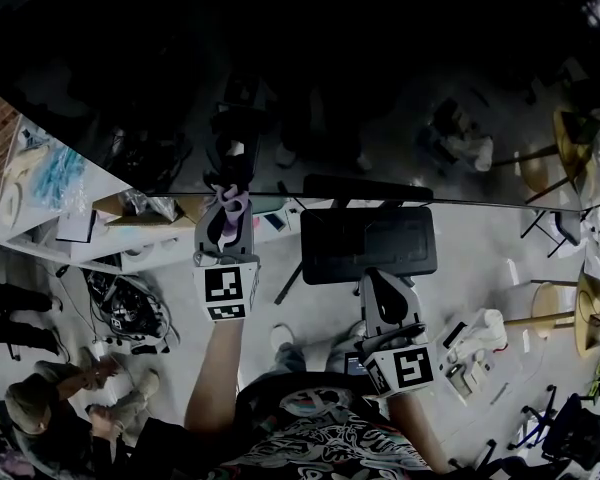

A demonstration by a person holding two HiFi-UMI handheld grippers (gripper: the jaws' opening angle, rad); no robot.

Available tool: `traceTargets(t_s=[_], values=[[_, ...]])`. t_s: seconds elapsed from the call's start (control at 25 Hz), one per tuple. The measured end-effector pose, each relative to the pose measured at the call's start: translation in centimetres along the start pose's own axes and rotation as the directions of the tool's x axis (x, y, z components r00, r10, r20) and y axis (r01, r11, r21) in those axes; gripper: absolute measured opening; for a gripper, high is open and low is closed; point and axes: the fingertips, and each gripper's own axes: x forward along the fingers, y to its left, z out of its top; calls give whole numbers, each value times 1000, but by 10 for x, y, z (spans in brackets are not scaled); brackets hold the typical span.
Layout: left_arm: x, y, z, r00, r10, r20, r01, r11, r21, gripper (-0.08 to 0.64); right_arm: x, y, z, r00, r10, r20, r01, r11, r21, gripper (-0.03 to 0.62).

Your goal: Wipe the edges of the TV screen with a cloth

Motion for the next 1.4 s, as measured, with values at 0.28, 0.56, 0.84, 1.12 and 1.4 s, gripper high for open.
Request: traceTargets(t_s=[0.28,0.56,0.84,1.12,1.4], values=[[3,-14,2,1000,-8,-2,8,1000,-1,103,-9,-12,0,1000,-12,3,12,1000,2,29],[9,-30,5,1000,-24,0,24,1000,-2,103,-16,-25,-3,999,-32,3,32,999,14,29],[12,-45,7,999,-42,0,42,999,-3,103,-24,-33,-3,999,-42,6,42,999,12,29],[15,-59,9,998,-55,7,55,998,2,103,-31,-44,-5,998,-55,8,54,998,17,29],[18,-71,10,998,-61,2,61,998,-3,103,-38,-56,-8,998,-65,4,65,998,23,29]])
